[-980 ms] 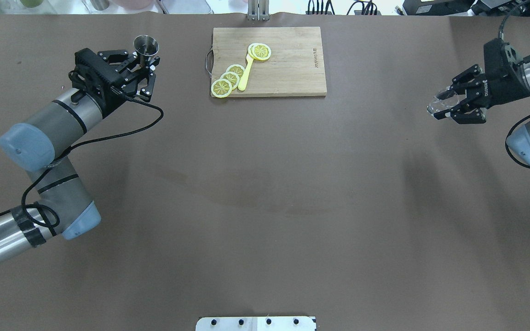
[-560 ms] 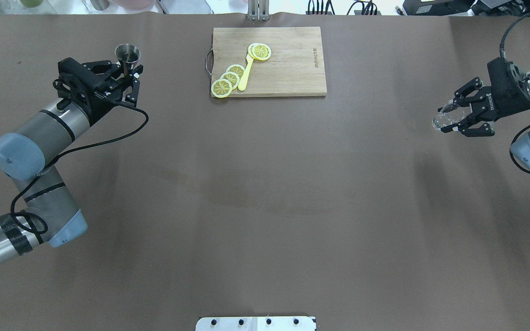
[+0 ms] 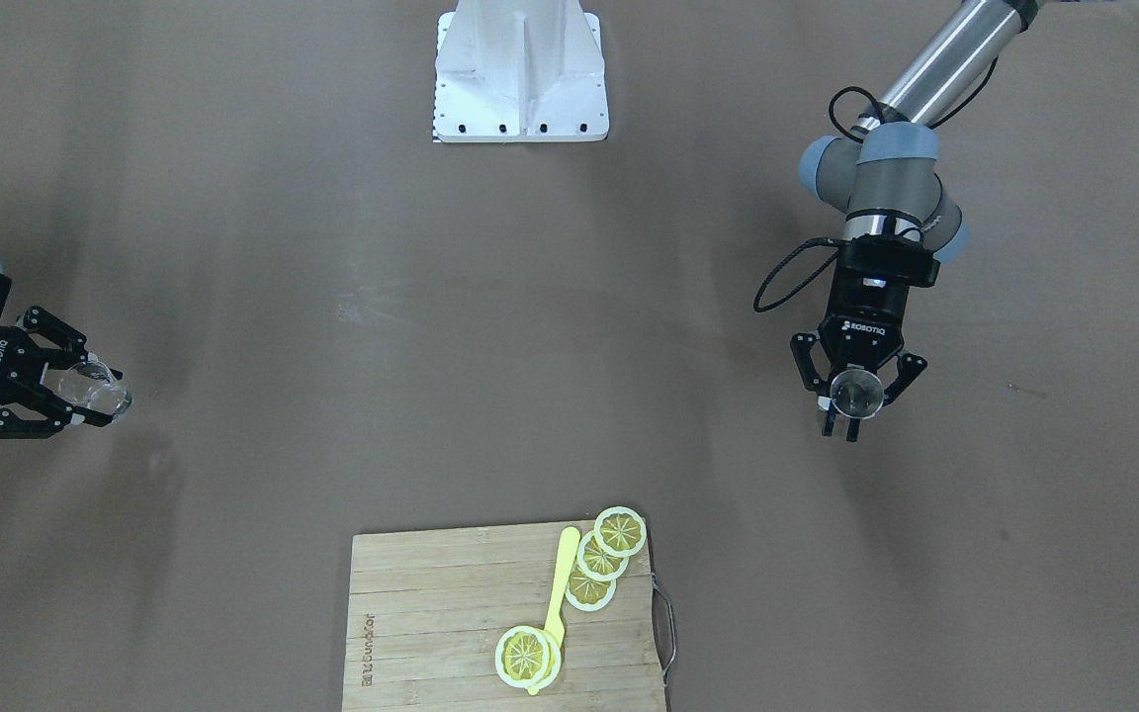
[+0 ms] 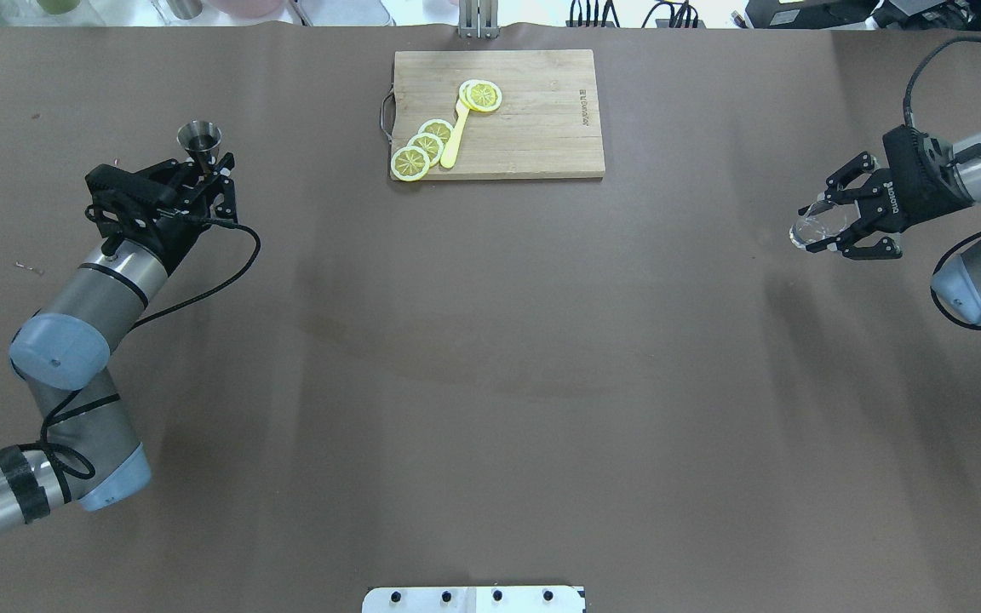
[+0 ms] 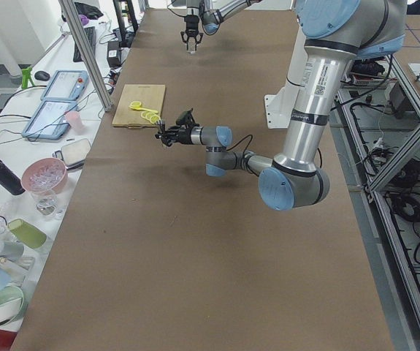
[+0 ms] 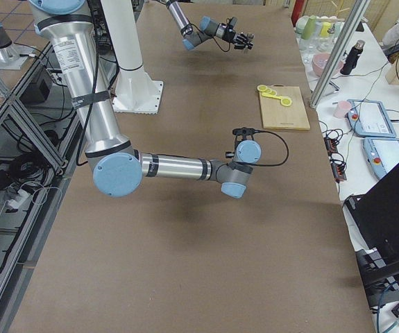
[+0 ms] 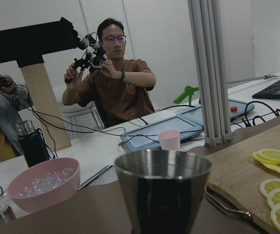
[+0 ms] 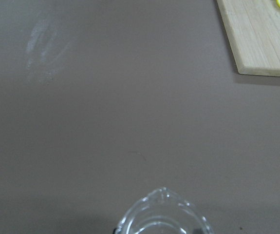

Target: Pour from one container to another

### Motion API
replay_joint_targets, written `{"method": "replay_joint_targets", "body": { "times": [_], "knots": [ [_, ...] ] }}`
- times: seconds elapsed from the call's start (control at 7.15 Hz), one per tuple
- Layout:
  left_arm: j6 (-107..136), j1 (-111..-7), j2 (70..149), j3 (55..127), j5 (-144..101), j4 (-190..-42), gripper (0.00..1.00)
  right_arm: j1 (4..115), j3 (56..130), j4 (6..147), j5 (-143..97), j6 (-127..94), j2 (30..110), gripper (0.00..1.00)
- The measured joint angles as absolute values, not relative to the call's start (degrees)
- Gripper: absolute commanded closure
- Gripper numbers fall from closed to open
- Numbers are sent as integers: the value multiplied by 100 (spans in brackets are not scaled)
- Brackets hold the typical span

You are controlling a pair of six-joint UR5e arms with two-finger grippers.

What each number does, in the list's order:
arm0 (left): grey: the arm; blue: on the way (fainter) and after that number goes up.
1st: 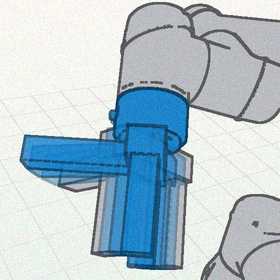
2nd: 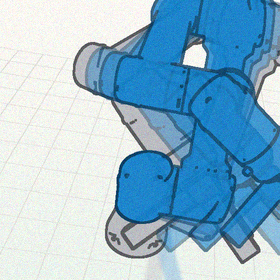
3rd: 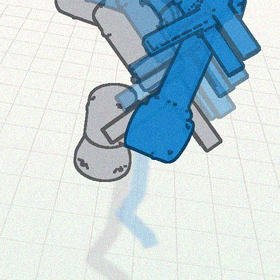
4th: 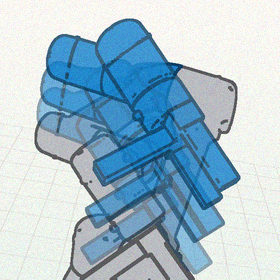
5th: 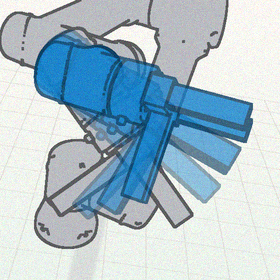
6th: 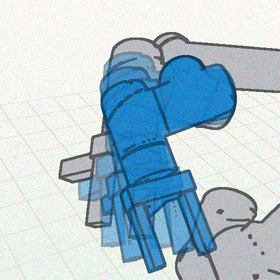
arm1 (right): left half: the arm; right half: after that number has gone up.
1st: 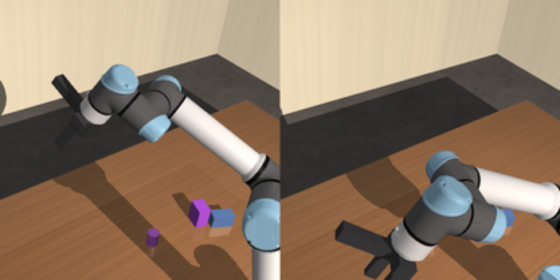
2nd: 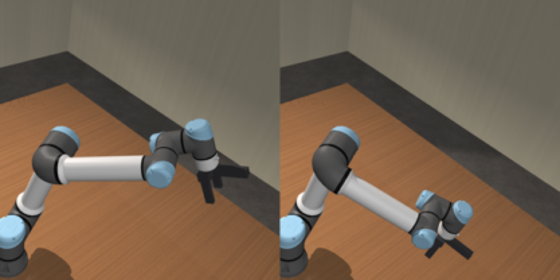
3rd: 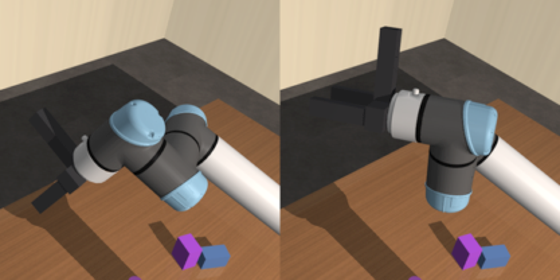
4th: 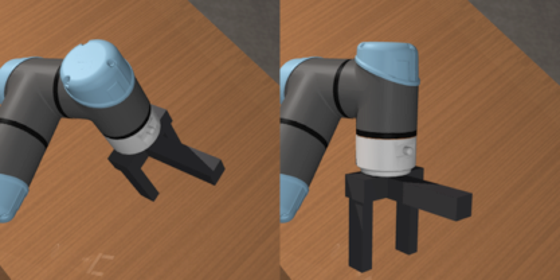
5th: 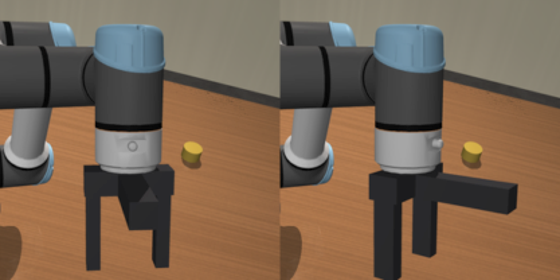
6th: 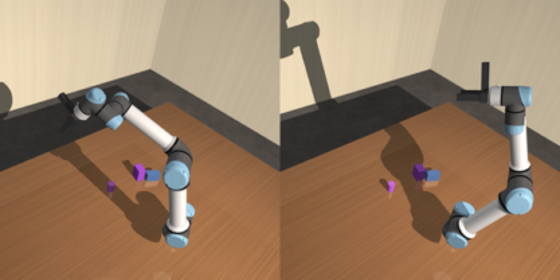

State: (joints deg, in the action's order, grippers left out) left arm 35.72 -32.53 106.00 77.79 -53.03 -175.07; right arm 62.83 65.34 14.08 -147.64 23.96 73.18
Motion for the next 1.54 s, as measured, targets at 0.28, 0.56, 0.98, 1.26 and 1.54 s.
{"method": "replay_joint_targets", "body": {
  "times": [0.28, 0.56, 0.98, 1.26, 1.54],
  "knots": [
    [3870, -3195, 10362, 7754, -5103, -17491, 100, 6096, 6521, 1399, -14606, 2399, 7275, 100],
    [4125, -3195, 10327, 7583, -4813, -17441, 100, 5898, 6479, 1381, -14561, 2395, 7263, 100],
    [4682, -3198, 10401, 7465, -4639, -17429, 100, 5765, 6244, 1250, -14555, 2399, 7243, 100],
    [4981, -3189, 10414, 7426, -4537, -17427, 100, 5737, 6057, 1113, -14555, 2399, 7200, 100],
    [5271, -3170, 10422, 7371, -4325, -17371, 100, 5731, 5996, 1069, -14555, 2396, 7181, 100]
  ]
}}
